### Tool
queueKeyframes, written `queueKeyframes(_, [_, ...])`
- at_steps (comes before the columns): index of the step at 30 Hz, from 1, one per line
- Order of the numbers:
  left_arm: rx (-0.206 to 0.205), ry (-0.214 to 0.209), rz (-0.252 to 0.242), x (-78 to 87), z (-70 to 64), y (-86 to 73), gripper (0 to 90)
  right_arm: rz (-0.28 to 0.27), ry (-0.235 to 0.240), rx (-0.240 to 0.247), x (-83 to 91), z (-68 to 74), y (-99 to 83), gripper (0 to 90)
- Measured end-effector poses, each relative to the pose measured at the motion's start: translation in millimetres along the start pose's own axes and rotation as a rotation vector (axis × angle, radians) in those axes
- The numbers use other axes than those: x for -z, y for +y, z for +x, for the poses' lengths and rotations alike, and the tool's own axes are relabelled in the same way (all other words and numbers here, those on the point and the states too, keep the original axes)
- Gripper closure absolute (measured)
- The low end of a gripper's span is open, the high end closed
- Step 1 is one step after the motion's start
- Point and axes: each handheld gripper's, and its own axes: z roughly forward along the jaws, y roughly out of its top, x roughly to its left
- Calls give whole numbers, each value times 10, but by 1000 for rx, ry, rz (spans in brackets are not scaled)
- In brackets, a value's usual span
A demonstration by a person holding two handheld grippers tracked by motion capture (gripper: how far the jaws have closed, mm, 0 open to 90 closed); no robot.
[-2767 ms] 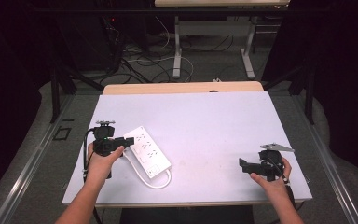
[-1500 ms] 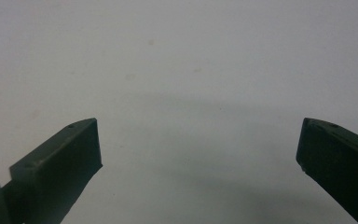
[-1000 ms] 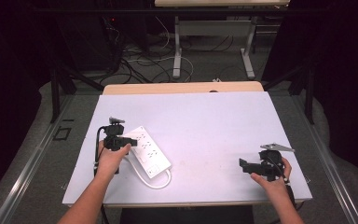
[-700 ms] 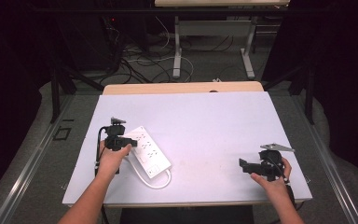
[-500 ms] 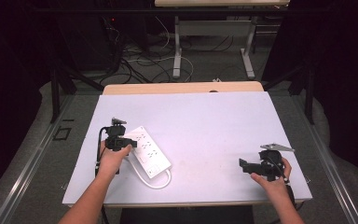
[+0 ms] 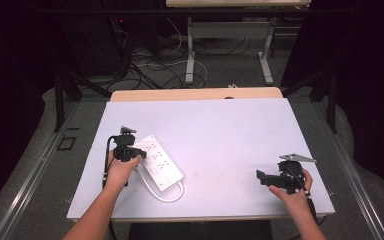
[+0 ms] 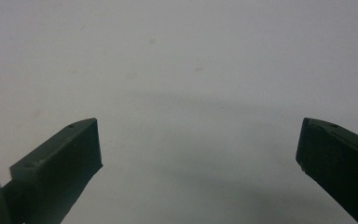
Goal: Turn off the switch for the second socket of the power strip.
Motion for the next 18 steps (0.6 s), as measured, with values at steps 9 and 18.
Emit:
queueKeyframes(9, [-14, -6, 16, -13, 3, -3, 878, 0, 0, 0, -1, 1, 0, 0])
queueKeyframes(18, [-20, 3, 20, -13, 0, -4, 897, 0, 0, 1, 0, 0, 0, 0])
